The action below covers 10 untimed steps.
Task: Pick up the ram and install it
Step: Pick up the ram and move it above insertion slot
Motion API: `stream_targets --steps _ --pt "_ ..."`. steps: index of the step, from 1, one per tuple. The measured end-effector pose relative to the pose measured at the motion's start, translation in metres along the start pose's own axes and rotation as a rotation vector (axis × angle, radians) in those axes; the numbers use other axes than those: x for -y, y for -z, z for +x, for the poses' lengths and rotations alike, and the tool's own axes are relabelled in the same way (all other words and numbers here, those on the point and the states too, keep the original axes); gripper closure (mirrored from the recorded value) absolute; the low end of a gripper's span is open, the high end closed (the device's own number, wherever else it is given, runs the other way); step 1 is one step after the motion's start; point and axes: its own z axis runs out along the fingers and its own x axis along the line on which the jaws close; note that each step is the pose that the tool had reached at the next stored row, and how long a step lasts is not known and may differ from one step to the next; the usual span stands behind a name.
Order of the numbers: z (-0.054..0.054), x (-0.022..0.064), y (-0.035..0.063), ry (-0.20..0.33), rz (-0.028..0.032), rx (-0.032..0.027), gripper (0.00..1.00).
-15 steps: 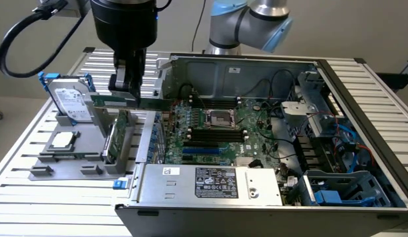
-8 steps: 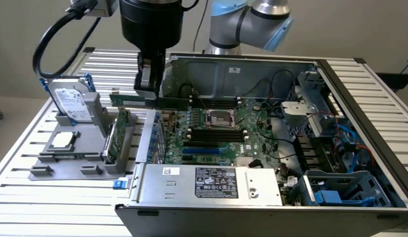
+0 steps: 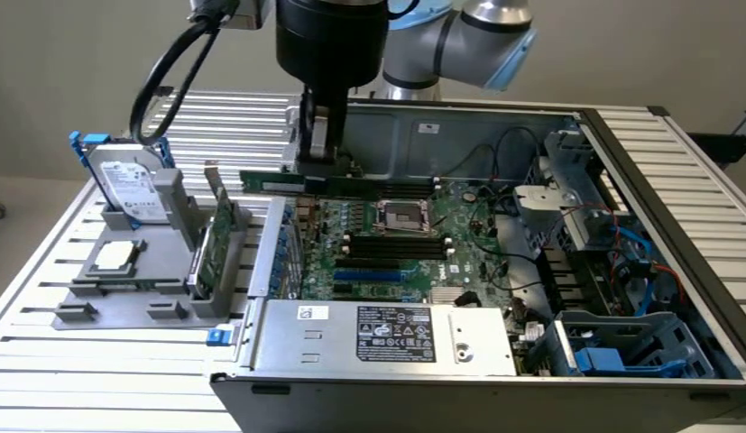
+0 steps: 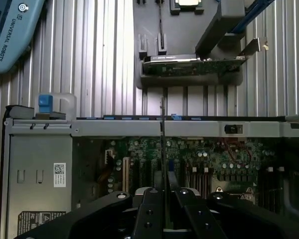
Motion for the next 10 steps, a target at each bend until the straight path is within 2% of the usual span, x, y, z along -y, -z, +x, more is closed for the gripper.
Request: stream_targets --steps 7,8,10 --pt "-0.003 0.0298 0.004 0.0 -0.0019 -0.0002 0.85" --pt "-0.004 0.033 0.0041 0.0 -0.0028 -0.001 0.85" --pt "-0.007 0.0385 0.0032 -0.001 -0.0042 -0.0062 0.85"
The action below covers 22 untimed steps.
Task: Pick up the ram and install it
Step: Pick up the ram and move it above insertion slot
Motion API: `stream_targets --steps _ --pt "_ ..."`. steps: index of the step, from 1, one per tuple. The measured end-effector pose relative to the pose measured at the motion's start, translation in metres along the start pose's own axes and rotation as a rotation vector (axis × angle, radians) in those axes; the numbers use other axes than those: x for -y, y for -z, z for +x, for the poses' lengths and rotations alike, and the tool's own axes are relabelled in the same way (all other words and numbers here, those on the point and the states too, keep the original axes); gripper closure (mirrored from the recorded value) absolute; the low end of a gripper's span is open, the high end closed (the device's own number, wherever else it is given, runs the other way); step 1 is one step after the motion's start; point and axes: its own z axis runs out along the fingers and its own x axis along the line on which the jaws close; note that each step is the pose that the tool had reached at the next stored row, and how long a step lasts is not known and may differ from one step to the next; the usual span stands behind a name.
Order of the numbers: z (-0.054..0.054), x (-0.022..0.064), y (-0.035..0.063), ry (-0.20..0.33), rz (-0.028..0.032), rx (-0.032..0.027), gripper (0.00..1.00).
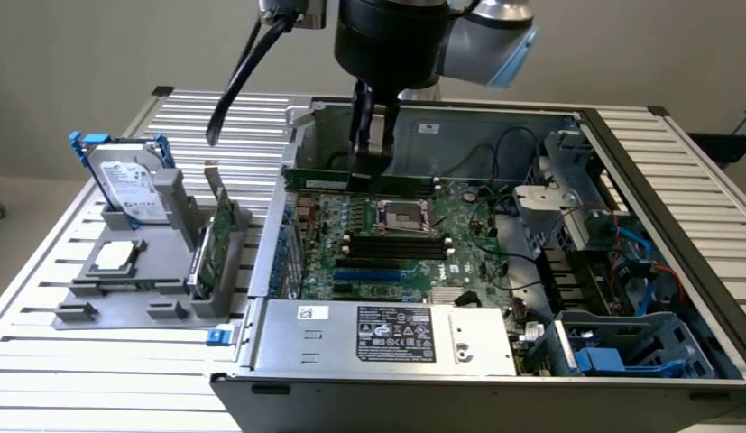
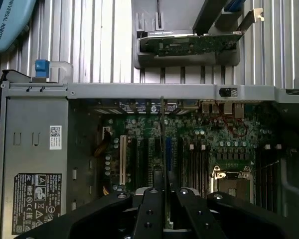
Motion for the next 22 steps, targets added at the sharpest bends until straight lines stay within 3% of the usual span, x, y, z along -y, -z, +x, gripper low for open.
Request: stream_targets --steps 3,6,16,22 --pt "-0.007 0.0073 -0.002 -0.001 -0.0003 -0.0108 0.85" --pt "-0.016 0.0155 -0.0052 -0.002 -0.0004 -0.0145 0.85" --pt "-0.023 0.0436 -0.0117 -0.012 -0.0003 -0.0131 0.85" --pt "-0.032 0.0553 -0.0182 -0.014 -0.0003 -0.013 0.85"
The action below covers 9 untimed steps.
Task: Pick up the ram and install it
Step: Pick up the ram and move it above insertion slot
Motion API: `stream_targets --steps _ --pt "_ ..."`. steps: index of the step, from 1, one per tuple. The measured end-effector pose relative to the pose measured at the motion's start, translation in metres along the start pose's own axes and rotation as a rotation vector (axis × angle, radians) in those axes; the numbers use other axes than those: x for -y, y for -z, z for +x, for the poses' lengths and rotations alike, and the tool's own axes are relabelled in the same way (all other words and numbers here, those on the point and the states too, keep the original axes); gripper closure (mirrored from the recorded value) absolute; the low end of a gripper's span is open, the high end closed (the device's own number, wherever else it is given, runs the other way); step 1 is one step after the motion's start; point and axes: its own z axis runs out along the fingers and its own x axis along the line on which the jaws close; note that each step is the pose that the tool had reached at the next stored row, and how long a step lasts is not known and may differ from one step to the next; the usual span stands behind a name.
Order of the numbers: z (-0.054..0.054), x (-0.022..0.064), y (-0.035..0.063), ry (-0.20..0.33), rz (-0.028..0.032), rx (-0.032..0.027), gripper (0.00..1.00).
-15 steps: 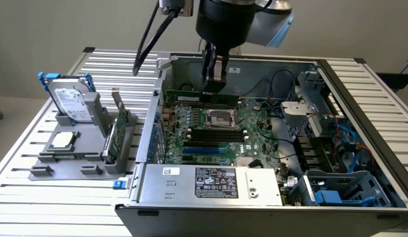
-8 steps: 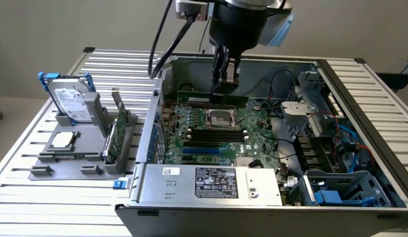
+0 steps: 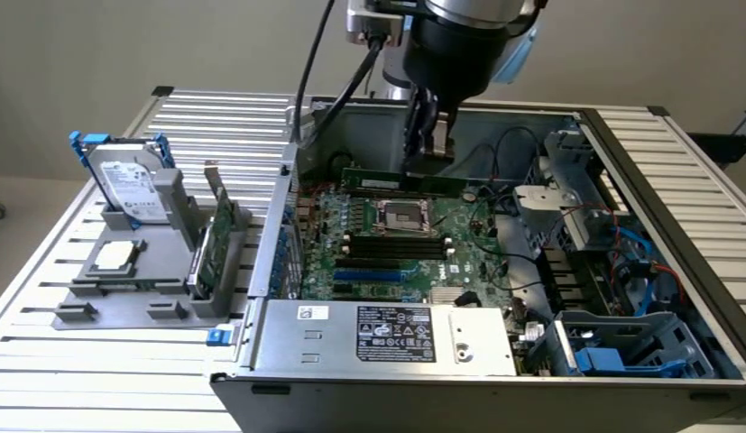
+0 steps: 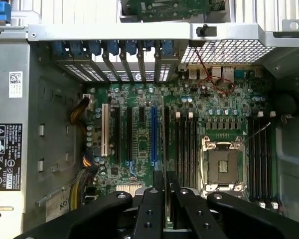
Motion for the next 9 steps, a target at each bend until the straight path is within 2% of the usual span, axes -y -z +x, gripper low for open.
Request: stream_targets --steps 9 --pt "-0.0107 0.0076 -0.0093 -0.009 0.0 0.0013 0.85"
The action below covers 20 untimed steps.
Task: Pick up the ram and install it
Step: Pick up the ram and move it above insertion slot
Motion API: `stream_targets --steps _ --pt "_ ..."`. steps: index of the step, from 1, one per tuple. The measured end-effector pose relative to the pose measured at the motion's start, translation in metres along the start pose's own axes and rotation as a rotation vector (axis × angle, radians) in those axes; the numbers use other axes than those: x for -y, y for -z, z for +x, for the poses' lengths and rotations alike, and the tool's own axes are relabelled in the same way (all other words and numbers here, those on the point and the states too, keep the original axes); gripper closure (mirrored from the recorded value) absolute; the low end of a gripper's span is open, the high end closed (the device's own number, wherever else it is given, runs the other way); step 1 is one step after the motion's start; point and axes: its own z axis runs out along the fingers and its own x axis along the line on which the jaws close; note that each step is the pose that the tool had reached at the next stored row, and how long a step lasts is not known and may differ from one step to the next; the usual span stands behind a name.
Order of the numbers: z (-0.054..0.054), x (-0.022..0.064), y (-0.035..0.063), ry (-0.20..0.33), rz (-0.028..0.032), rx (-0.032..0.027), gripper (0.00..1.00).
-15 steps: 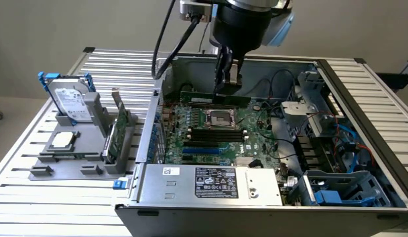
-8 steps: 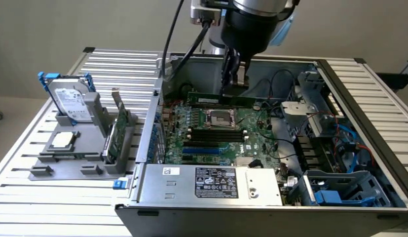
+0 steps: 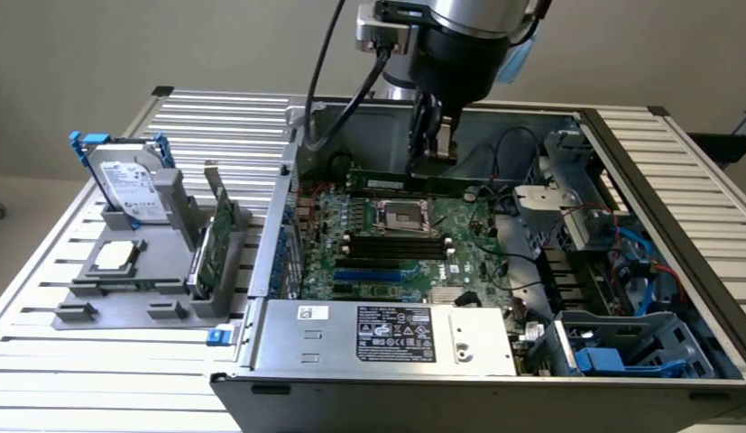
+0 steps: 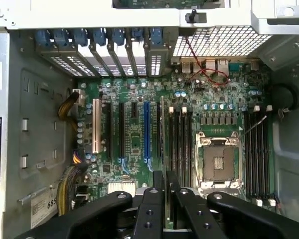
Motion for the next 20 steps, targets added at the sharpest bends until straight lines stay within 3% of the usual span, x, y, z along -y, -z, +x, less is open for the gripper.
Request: stream_targets --steps 5,7,10,15,20 --pt "-0.011 0.002 -0.0019 -0.001 0.004 0.0001 0.85" --pt "-0.016 0.002 -0.0025 -0.001 0.0109 -0.002 0.85" --pt "-0.025 0.002 -0.0035 -0.003 0.0264 -0.009 0.85" --pt "-0.033 0.0021 -0.006 -0.006 0.0456 -0.0197 0.85" --pt "-0.038 0.0023 -0.0125 -0.013 0.0512 -0.0236 0.85"
